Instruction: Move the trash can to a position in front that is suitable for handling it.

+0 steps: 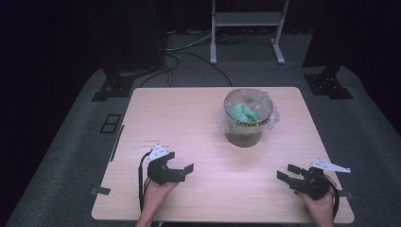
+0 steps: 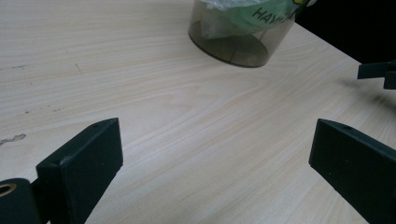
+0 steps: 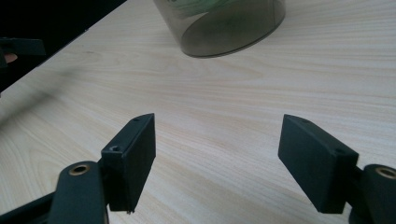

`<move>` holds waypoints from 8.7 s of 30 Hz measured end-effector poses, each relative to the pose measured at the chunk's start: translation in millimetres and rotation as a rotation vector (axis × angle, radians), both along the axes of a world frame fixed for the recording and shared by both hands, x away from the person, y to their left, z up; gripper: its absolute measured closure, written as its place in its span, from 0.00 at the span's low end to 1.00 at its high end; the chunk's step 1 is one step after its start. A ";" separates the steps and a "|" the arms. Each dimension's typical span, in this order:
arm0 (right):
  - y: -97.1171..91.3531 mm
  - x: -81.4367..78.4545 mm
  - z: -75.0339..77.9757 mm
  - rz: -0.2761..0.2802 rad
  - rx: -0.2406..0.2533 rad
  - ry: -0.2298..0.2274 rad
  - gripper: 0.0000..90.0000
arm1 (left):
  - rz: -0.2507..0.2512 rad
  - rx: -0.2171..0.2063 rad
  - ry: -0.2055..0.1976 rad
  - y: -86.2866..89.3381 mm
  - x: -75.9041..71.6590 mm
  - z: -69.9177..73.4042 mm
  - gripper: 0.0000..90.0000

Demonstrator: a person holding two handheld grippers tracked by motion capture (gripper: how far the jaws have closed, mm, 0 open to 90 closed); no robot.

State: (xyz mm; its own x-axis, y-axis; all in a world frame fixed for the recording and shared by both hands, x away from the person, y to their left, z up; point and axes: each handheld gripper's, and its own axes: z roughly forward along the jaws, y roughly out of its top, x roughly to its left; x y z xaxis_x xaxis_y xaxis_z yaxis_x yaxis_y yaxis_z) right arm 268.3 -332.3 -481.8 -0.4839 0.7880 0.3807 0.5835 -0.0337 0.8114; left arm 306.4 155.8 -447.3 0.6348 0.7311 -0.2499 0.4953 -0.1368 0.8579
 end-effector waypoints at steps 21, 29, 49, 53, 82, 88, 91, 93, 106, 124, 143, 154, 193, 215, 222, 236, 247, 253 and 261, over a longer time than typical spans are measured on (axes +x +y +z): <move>-3.1 18.5 15.8 0.022 0.077 -0.005 0.30 | 0.005 -0.017 -0.009 4.4 -0.9 2.8 0.02; -10.1 37.2 32.1 0.023 0.103 0.009 0.31 | 0.010 -0.024 -0.011 5.8 -0.2 3.3 0.02; 4.6 79.4 92.9 0.022 0.084 -0.027 0.32 | 0.006 -0.040 -0.010 8.1 0.7 3.1 0.02; 8.8 86.0 104.2 0.006 0.063 -0.028 0.33 | 0.003 -0.048 -0.006 8.1 0.8 3.1 0.02; 44.3 129.1 122.5 -0.023 0.005 0.069 0.34 | 0.009 -0.056 -0.005 11.5 1.5 2.8 0.02; 50.6 133.5 120.3 -0.033 -0.001 0.078 0.38 | 0.011 -0.056 -0.007 12.5 1.7 2.7 0.02; 52.6 135.2 120.0 -0.045 -0.009 0.081 0.38 | 0.016 -0.061 -0.010 13.0 1.6 2.9 0.02; 53.0 136.3 119.1 -0.046 -0.002 0.085 0.38 | 0.016 -0.065 -0.012 13.2 1.4 3.4 0.02; 65.1 135.5 118.6 -0.029 -0.004 0.083 0.38 | 0.001 -0.073 -0.012 11.0 0.4 4.3 0.02; 117.8 134.1 117.6 0.057 -0.009 0.061 0.38 | -0.009 -0.067 -0.025 7.1 -2.6 7.9 0.02; 178.1 134.4 114.4 0.183 0.014 0.055 0.38 | -0.009 -0.062 -0.043 6.8 -4.1 10.9 0.02; 193.3 127.5 115.7 0.227 -0.001 0.046 0.38 | -0.011 -0.062 -0.050 6.6 -5.0 12.5 0.02; 128.5 85.1 74.1 0.185 0.029 0.035 0.34 | -0.010 -0.059 -0.045 7.5 -17.2 20.5 0.02; 106.2 60.6 45.7 0.163 -0.037 0.031 0.32 | -0.004 -0.036 -0.096 26.4 -12.6 63.6 0.04; 102.8 59.6 44.0 0.162 -0.044 0.034 0.32 | -0.004 -0.040 -0.092 30.5 5.2 76.9 0.04; 101.0 61.3 46.2 0.166 -0.054 0.029 0.32 | 0.035 -0.013 -0.085 27.3 47.4 94.8 0.10; 100.4 63.1 49.3 0.163 -0.057 0.017 0.32 | 0.110 -0.012 -0.053 25.4 73.3 88.7 0.25; 101.4 63.9 51.4 0.165 -0.057 0.009 0.32 | 0.149 0.012 -0.047 25.1 78.3 85.5 0.44; 105.8 64.0 54.5 0.177 -0.068 -0.005 0.33 | 0.185 0.011 -0.062 28.1 80.7 84.1 0.68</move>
